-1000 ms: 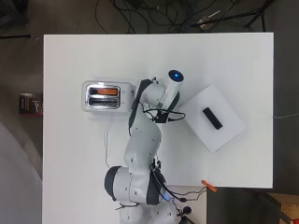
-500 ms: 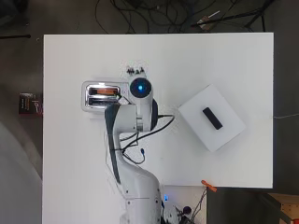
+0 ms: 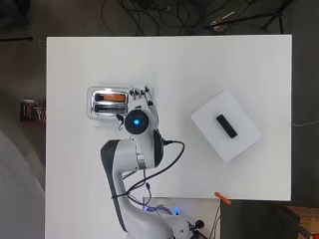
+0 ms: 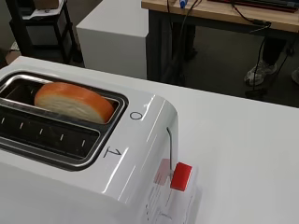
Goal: Teleoperate dual arm-hand system to toast a bread
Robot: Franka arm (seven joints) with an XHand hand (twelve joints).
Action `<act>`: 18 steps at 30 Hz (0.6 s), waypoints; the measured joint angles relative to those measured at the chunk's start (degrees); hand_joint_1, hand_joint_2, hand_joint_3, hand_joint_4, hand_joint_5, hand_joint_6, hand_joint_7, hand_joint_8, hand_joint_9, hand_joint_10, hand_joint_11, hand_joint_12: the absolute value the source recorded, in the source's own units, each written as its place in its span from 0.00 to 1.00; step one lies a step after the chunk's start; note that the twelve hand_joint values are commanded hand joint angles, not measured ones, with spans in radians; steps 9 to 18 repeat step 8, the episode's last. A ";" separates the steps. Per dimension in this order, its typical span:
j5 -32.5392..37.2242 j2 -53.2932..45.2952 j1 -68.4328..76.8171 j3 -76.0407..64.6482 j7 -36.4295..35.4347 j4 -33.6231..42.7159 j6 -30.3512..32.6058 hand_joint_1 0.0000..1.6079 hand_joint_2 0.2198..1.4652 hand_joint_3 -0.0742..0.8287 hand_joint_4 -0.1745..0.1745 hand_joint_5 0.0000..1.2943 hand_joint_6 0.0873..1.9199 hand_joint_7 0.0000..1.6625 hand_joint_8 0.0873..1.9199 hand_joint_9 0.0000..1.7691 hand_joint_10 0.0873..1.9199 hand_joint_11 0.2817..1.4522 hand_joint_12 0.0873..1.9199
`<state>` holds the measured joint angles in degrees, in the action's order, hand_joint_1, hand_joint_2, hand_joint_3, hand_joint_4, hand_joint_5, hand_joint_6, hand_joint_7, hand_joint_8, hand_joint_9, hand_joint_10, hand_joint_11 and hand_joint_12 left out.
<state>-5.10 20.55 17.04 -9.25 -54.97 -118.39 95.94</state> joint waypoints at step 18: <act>4.12 13.03 -1.48 2.93 -5.38 -16.06 9.88 0.01 0.71 0.09 0.37 0.22 0.00 0.27 0.00 0.31 0.00 0.11 0.00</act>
